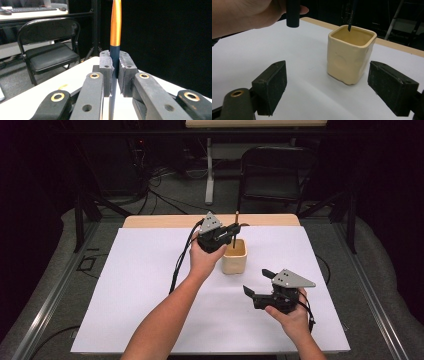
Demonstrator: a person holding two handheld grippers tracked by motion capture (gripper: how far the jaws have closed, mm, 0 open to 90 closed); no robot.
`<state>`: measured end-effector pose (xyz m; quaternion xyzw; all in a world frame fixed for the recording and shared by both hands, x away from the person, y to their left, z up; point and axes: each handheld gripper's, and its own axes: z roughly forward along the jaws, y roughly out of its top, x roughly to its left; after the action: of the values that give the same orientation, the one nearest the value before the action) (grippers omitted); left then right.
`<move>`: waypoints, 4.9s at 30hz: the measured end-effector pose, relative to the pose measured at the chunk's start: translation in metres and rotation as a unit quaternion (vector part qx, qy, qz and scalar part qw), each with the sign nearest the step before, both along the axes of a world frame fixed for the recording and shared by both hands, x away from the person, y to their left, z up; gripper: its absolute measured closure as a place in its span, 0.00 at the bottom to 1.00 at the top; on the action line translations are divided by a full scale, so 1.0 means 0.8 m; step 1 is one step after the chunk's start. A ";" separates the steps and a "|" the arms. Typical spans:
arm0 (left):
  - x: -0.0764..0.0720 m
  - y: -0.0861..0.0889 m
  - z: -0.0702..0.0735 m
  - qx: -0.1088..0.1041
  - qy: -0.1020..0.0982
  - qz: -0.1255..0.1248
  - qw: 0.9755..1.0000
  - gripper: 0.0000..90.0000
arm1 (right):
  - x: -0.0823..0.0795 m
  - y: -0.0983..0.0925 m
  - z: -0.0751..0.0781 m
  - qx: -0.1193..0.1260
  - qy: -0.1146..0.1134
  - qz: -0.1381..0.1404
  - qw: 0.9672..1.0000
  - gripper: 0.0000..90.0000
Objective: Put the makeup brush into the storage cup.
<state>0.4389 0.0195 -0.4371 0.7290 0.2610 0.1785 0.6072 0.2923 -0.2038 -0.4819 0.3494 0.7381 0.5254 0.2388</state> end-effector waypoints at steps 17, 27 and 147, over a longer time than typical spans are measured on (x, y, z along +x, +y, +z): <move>-0.005 0.008 -0.022 -0.005 0.009 0.004 1.000 0.92 | 0.001 0.000 -0.003 0.000 0.004 -0.002 1.000 0.17; -0.007 0.014 -0.039 -0.002 0.018 0.005 1.000 0.92 | 0.001 0.001 -0.005 -0.001 0.005 -0.002 1.000 0.17; -0.021 0.043 -0.067 -0.015 -0.004 0.056 0.998 0.40 | 0.002 0.005 -0.011 -0.009 0.013 0.000 1.000 0.18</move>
<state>0.4223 0.0540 -0.4911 0.7037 0.3011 0.2111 0.6079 0.2939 -0.1996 -0.4904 0.3538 0.7458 0.5146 0.2319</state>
